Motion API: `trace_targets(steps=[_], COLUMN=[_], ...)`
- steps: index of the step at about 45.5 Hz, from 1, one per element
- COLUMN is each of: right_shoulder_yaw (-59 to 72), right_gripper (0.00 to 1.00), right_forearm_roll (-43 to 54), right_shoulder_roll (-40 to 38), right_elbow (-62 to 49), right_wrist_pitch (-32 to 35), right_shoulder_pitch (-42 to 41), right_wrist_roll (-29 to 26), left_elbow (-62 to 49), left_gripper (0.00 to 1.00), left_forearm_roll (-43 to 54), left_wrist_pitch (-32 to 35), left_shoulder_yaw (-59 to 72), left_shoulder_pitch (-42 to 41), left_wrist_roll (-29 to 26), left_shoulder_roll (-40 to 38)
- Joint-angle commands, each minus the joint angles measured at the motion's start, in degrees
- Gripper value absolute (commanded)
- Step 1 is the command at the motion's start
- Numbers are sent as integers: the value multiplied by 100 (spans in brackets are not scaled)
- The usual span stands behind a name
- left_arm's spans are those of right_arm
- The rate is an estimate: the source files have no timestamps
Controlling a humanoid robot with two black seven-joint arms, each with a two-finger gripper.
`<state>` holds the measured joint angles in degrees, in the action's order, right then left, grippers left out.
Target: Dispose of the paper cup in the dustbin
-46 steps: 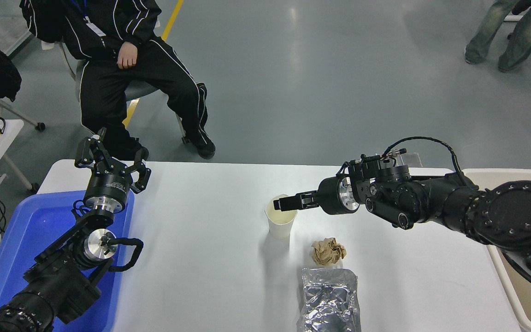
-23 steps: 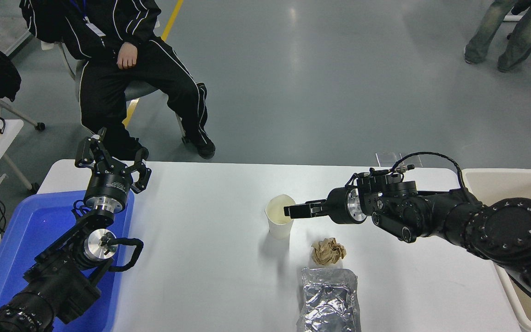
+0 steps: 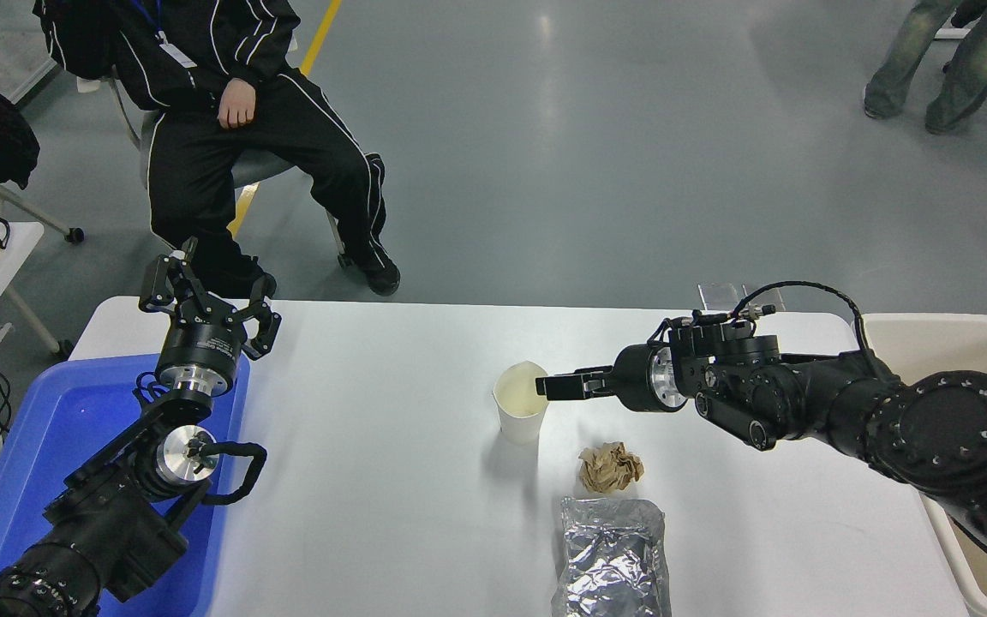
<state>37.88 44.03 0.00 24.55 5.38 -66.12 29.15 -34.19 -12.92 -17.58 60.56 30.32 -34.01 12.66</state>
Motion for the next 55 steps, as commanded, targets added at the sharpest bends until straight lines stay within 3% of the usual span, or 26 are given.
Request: trace_targets(steps=[1,16,25,27,30,31,32,33,55], right_shoulder_yaw=[0,9,26,26,131,184,202,219,44], right_gripper=[92,92,77,68,37,18,6,0,0], right_forearm_roll=[26,211,817,923,1072,1107,1108,1108,985], right_shoulder_roll=[0,0,0,0,0,0,0,0,0], right_elbow=[85,217,208,208,208,182,173,164,173], right_wrist_pitch=[-55,-72,-327,-397,-441,-441,-441,-433,-450], right_shoulder_pitch=[46,143,240,257,257,249,240,223,-32], right_wrist_roll=[-50,-50,-15,2,11,11,11,11,20], left_elbow=[0,0,0,0,0,0,0,0,0], left_gripper=[100,100,100,100,100,100,100,100,100], left_forearm_roll=[0,0,0,0,0,0,0,0,0], left_wrist_pitch=[0,0,0,0,0,0,0,0,0], left_shoulder_yaw=[0,0,0,0,0,0,0,0,0], left_shoulder_pitch=[0,0,0,0,0,0,0,0,0], left_wrist_roll=[0,0,0,0,0,0,0,0,0], left_shoulder_roll=[0,0,0,0,0,0,0,0,0])
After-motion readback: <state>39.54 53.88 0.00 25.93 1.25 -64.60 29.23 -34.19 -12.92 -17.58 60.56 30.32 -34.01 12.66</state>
